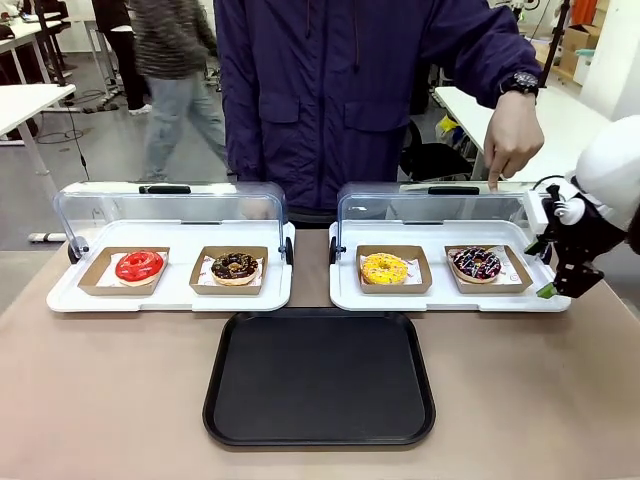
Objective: Move the fourth donut from the left to the tray.
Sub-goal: Pick up the Paper togo box containing the Donut indicated by the person and place it on the Handle tray.
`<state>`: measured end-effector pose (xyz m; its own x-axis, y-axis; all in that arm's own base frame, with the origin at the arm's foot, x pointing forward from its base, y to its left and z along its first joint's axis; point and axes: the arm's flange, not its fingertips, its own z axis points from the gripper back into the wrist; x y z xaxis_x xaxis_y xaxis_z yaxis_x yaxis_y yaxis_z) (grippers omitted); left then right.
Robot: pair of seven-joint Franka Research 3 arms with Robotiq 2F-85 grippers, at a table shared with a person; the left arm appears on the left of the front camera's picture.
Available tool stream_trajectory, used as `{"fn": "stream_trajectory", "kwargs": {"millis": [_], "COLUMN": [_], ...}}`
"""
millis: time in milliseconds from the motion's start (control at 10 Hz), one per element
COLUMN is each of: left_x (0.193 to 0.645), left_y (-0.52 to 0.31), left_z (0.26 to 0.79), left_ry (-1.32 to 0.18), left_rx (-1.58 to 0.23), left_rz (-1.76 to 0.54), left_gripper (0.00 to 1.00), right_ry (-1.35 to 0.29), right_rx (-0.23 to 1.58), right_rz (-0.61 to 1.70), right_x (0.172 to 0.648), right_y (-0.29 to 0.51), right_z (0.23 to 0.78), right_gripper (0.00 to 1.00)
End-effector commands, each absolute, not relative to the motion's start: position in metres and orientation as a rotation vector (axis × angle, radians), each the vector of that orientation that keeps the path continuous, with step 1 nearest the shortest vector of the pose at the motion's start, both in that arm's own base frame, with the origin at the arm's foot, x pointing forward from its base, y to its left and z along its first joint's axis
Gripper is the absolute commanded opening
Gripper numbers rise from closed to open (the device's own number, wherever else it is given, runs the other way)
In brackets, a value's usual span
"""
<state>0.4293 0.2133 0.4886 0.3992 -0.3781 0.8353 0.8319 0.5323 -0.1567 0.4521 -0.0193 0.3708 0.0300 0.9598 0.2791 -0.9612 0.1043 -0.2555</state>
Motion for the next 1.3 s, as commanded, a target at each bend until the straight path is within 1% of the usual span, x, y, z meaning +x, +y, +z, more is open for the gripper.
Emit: {"fn": "stream_trajectory", "kwargs": {"millis": [0,600,1200], "left_x": [0.429,0.429,0.429], "left_y": [0.213,0.213,0.213], "left_z": [0.491,0.491,0.491], "left_ry": [-0.848,-0.848,-0.848], "left_rx": [-0.633,-0.633,-0.633], "left_rz": [-0.837,-0.837,-0.837], "left_gripper": [1.0,1.0,1.0], "right_ry": [-0.381,-0.304,-0.261], "right_rx": [-0.047,-0.068,-0.066], "right_rz": [1.486,1.515,1.517], "right_x": [0.475,0.516,0.532], "right_y": [-0.013,-0.011,-0.011], "right_z": [0.366,0.337,0.316], "right_gripper": [1.0,1.0,1.0]}}
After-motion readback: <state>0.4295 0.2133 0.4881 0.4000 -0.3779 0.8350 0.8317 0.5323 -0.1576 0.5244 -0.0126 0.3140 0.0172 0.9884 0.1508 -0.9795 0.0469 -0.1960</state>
